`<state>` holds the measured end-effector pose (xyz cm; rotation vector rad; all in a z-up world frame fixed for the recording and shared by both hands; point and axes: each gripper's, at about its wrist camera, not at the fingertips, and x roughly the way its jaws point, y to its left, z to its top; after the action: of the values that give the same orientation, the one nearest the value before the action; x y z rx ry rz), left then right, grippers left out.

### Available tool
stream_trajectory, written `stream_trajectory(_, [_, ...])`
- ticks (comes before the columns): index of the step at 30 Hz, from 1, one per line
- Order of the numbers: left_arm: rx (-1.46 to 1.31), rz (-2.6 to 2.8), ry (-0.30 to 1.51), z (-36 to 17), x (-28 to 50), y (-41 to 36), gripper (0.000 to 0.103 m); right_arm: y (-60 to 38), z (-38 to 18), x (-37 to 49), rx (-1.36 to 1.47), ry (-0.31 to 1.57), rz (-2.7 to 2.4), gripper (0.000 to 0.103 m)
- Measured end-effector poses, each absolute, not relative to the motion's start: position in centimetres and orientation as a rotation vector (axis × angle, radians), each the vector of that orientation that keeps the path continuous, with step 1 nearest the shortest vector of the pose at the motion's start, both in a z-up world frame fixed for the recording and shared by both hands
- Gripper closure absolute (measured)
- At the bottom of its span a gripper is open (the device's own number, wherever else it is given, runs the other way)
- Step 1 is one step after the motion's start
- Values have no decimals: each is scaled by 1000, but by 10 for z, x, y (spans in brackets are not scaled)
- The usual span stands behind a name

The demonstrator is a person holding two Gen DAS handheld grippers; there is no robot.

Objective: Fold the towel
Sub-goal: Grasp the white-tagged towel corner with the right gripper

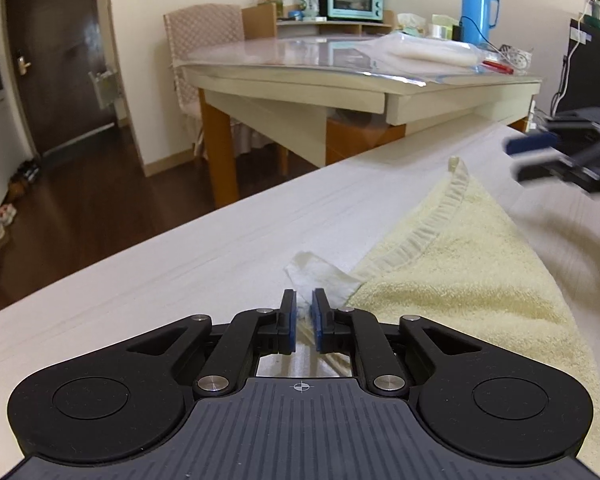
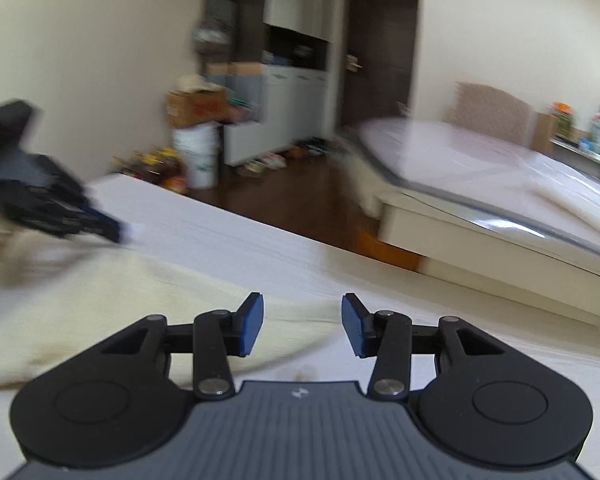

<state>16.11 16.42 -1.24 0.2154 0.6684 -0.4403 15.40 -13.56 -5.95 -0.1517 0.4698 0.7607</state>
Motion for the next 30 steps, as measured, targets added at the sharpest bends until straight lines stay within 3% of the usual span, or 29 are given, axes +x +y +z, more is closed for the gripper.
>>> stream_trajectory(5, [212, -419, 648, -2, 145, 170, 74, -99, -55, 71, -249, 362, 988, 56])
stream_trajectory(12, [235, -437, 632, 7, 109, 167, 70, -47, -67, -14, -463, 290, 1182, 52])
stream_trajectory(19, [237, -449, 645, 4, 83, 168, 67, -12, -84, -31, -627, 245, 1158, 54])
stream_trajectory(26, [216, -458, 645, 1, 71, 173, 63, 17, -94, -29, -786, 219, 1129, 84])
stream_trajectory(30, [216, -502, 647, 2, 74, 167, 57, 15, -80, -36, -702, 228, 1226, 85])
